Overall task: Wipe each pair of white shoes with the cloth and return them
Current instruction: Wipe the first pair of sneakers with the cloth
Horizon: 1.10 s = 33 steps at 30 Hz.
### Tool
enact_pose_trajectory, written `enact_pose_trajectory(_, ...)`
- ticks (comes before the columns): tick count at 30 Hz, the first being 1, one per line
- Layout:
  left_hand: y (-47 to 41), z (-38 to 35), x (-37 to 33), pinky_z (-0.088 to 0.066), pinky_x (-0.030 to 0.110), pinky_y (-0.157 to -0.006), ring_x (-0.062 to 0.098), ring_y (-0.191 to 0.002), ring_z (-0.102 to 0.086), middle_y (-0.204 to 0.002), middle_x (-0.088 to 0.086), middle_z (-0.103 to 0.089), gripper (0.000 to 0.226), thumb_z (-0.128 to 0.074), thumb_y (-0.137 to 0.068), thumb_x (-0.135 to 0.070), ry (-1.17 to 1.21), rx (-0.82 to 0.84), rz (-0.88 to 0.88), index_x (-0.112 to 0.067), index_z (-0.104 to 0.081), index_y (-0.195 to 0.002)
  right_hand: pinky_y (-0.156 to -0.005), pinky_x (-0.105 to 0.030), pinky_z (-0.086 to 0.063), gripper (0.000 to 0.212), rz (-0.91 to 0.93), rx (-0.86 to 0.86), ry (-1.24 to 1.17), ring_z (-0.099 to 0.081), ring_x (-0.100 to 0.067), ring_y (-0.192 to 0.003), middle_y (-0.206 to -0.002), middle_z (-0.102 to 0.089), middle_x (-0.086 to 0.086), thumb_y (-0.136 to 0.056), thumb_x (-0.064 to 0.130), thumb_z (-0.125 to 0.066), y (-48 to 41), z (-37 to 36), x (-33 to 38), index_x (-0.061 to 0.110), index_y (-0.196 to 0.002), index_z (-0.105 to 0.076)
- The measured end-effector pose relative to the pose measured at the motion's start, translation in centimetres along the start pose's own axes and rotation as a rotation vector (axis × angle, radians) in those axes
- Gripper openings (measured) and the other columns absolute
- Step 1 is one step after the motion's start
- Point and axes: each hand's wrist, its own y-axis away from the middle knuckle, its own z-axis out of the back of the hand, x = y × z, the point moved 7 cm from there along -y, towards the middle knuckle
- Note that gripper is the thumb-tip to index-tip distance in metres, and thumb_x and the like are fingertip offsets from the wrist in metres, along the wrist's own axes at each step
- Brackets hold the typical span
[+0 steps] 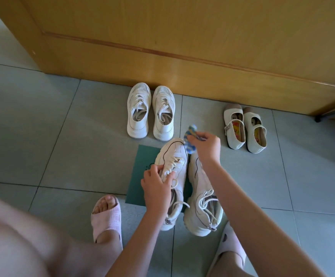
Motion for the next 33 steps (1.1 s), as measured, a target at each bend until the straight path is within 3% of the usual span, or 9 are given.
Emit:
enact_pose_trajectory(4, 0.0, 0.0, -0.1, -0.034, 0.025, -0.078, 0.019, -0.103, -0.043, -0.116, 0.006, -0.051, 0.038, -0.063, -0.086, -0.040, -0.006, -0.010, -0.009, -0.016, -0.054, -0.114, -0.049, -0.007, -0.042, 0.028, 0.074, -0.006, 0.006, -0.055, -0.004, -0.063, -0.084, -0.062, -0.001, -0.079, 0.017, -0.074, -1.3, -3.5, 2.7, 0.003, -0.099, -0.061)
enact_pose_trajectory(8, 0.0, 0.1, -0.1, -0.034, 0.024, -0.078, 0.020, -0.103, -0.043, -0.114, 0.005, -0.051, 0.039, -0.064, -0.085, -0.040, -0.005, -0.018, -0.013, -0.017, -0.054, -0.115, -0.068, -0.030, -0.046, 0.032, 0.137, 0.057, 0.383, -0.057, -0.020, -0.090, -0.097, -0.065, -0.004, -0.080, 0.022, -0.071, -1.6, -7.3, 1.6, 0.015, -0.107, -0.055)
enact_pose_trajectory(13, 0.0, 0.0, 0.0, -0.036, 0.025, -0.079, 0.020, -0.105, -0.043, -0.115, 0.004, -0.051, 0.038, -0.063, -0.085, -0.041, -0.012, -0.020, -0.023, -0.017, -0.054, -0.114, -0.092, -0.034, -0.028, 0.040, 0.450, 0.182, 0.795, -0.036, -0.025, -0.106, -0.111, -0.056, -0.002, -0.093, 0.028, -0.053, -1.6, -7.4, 1.1, 0.036, -0.132, -0.049)
enact_pose_trajectory(16, 0.0, 0.0, 0.1, -0.036, 0.025, -0.077, 0.020, -0.105, -0.043, -0.115, 0.005, -0.051, 0.038, -0.062, -0.085, -0.041, -0.029, -0.022, -0.022, -0.017, -0.054, -0.114, -0.099, -0.034, -0.028, 0.029, 0.505, 0.234, 0.847, -0.034, -0.024, -0.110, -0.113, -0.051, -0.003, -0.092, 0.035, -0.054, -2.0, -6.4, 1.1, 0.026, -0.118, -0.065)
enact_pose_trajectory(19, 0.0, 0.0, 0.0, -0.036, 0.025, -0.077, 0.019, -0.105, -0.043, -0.115, 0.005, -0.051, 0.038, -0.063, -0.085, -0.040, -0.020, -0.021, -0.022, -0.017, -0.054, -0.114, -0.107, -0.038, -0.026, 0.030, 0.502, 0.289, 0.784, -0.029, -0.025, -0.129, -0.142, -0.038, -0.003, -0.086, 0.033, -0.064, -2.3, -6.0, 1.1, 0.013, -0.107, -0.069)
enact_pose_trajectory(21, 0.0, 0.0, -0.1, -0.036, 0.024, -0.077, 0.019, -0.106, -0.043, -0.116, 0.005, -0.051, 0.039, -0.063, -0.085, -0.041, -0.026, -0.023, -0.021, -0.017, -0.053, -0.115, -0.100, -0.038, -0.039, 0.029, 0.455, 0.397, 0.664, -0.046, -0.026, -0.121, -0.136, -0.048, -0.008, -0.084, 0.023, -0.068, -2.0, -6.1, 0.9, 0.006, -0.107, -0.066)
enact_pose_trajectory(23, 0.0, -0.1, -0.1, -0.035, 0.024, -0.077, 0.019, -0.106, -0.043, -0.117, 0.005, -0.051, 0.039, -0.063, -0.085, -0.041, -0.032, -0.022, -0.017, -0.017, -0.053, -0.115, -0.083, -0.035, -0.048, 0.024, 0.465, 0.416, 0.616, -0.058, -0.026, -0.096, -0.109, -0.060, -0.012, -0.082, 0.016, -0.069, -1.4, -6.0, 1.0, 0.001, -0.100, -0.064)
enact_pose_trajectory(27, 0.0, -0.1, 0.0, -0.039, 0.026, -0.080, 0.019, -0.106, -0.043, -0.117, 0.005, -0.051, 0.040, -0.063, -0.085, -0.041, -0.034, -0.024, -0.022, -0.017, -0.054, -0.115, -0.070, -0.022, -0.037, 0.016, 0.518, 0.333, 0.669, -0.049, -0.019, -0.084, -0.095, -0.056, -0.012, -0.082, 0.011, -0.069, -1.3, -5.6, 1.0, -0.002, -0.090, -0.063)
enact_pose_trajectory(33, -0.1, -0.2, 0.1, -0.042, 0.028, -0.082, 0.020, -0.106, -0.044, -0.116, 0.006, -0.051, 0.040, -0.062, -0.085, -0.042, -0.042, -0.022, -0.021, -0.017, -0.054, -0.116, -0.059, -0.023, -0.034, 0.014, 0.295, 0.172, 0.571, -0.048, -0.017, -0.075, -0.090, -0.055, -0.008, -0.087, 0.014, -0.063, -1.3, -3.0, -0.2, 0.001, -0.091, -0.059)
